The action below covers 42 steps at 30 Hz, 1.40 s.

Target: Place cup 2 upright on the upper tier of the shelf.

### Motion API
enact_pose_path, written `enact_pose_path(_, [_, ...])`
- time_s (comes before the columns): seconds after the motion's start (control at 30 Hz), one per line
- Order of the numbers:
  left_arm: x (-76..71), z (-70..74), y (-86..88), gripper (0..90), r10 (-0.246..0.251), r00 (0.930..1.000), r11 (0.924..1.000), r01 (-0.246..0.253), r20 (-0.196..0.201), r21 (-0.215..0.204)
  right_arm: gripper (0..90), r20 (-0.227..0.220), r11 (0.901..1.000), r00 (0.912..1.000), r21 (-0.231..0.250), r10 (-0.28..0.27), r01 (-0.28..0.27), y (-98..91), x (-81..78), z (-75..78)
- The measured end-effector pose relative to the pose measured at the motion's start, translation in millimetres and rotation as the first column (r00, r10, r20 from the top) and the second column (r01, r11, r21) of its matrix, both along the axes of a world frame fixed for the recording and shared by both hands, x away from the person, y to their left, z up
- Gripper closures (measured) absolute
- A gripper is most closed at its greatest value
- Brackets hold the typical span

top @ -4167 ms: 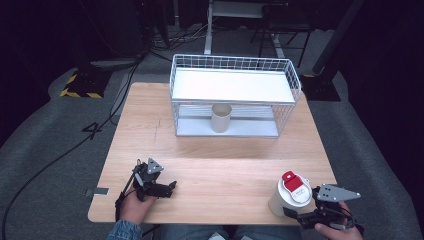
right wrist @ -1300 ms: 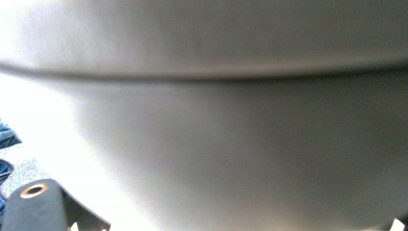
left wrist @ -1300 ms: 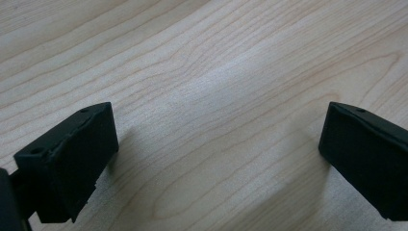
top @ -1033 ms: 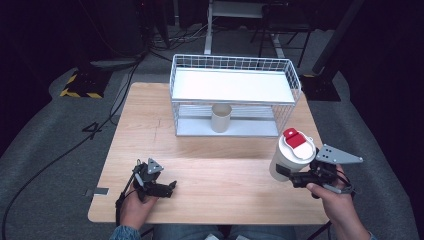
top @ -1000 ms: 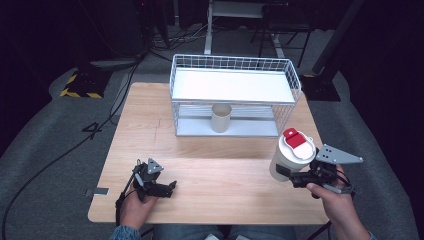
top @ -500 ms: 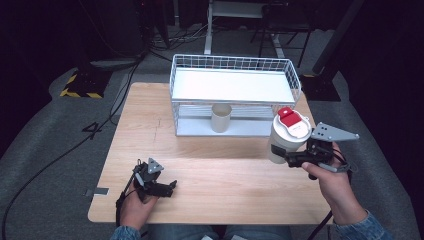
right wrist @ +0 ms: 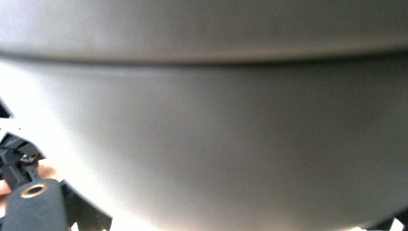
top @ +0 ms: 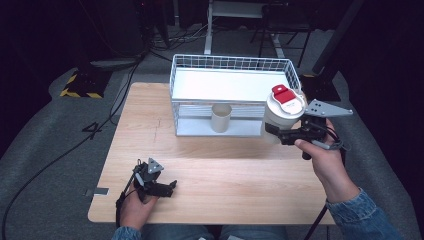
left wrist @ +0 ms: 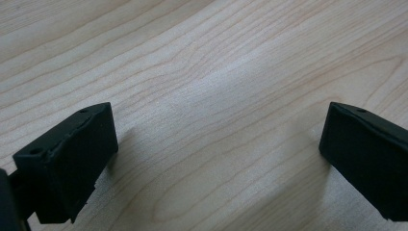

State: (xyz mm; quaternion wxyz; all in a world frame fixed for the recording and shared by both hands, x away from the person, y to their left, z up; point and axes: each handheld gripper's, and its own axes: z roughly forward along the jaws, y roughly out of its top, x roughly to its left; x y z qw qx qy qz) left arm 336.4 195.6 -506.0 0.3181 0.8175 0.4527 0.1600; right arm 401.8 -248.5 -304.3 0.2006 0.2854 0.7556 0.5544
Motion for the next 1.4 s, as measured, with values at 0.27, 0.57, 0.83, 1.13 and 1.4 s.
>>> enact_pose_path(0.27, [0.0,0.0,0.0,0.3,0.000,1.0000,1.0000,0.000,0.000,0.000,12.3,0.002,0.9997,0.9998,0.011,-0.020,0.020,14.3,20.6,14.5])
enact_pose_path(0.57, [0.1,0.1,0.0,0.3,0.000,1.0000,1.0000,0.000,0.000,0.001,12.3,0.005,0.9980,0.9980,0.006,-0.063,0.063,30.8,44.9,30.1])
enact_pose_path(0.83, [0.4,0.1,-0.1,0.3,-0.001,1.0000,1.0000,0.001,0.000,0.000,12.3,0.002,0.9946,0.9948,0.016,-0.102,0.102,47.0,70.6,39.0])
enact_pose_path(1.13, [0.7,0.1,-0.5,0.3,-0.003,1.0000,1.0000,0.003,-0.004,-0.004,12.3,0.012,0.9909,0.9909,0.016,-0.134,0.134,62.2,95.5,45.2])
enact_pose_path(1.4, [0.6,0.1,-0.5,0.3,-0.003,1.0000,1.0000,0.003,-0.004,-0.004,12.3,0.007,0.9860,0.9865,0.032,-0.164,0.164,74.4,118.5,46.0])
